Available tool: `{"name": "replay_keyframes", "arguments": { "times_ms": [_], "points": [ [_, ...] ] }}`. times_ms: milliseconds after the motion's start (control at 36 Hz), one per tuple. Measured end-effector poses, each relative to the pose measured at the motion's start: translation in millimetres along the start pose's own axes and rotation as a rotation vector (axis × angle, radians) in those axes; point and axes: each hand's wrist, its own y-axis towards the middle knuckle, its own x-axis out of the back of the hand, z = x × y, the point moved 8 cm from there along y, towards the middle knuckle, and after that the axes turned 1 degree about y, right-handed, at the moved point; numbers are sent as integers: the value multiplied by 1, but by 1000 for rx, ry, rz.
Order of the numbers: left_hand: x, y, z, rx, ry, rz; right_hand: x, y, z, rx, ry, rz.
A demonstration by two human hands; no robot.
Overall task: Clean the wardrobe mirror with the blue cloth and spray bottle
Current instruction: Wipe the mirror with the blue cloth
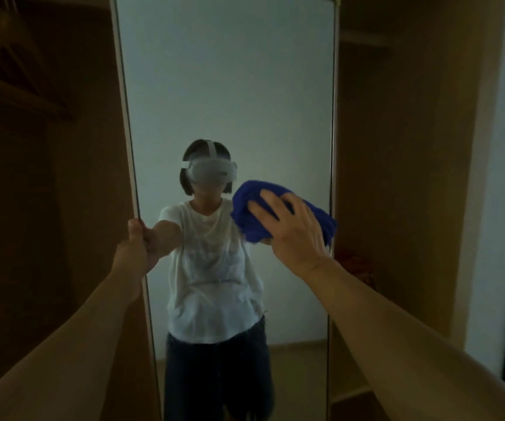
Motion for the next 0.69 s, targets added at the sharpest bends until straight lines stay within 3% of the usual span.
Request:
{"name": "replay_keyframes", "arguments": {
  "times_ms": [222, 389, 583, 694],
  "points": [
    [5, 6, 3, -45, -5, -33, 4, 1, -66, -414, -22, 37],
    [4, 15, 11, 27, -69, -62, 4, -18, -70, -511, -1, -15],
    [6, 15, 11, -11, -42, -18, -15, -67, -52, -719, 91, -14],
    [9, 15, 11, -34, -35, -63, -21, -84, -33, -726, 133, 12]
  ]
}}
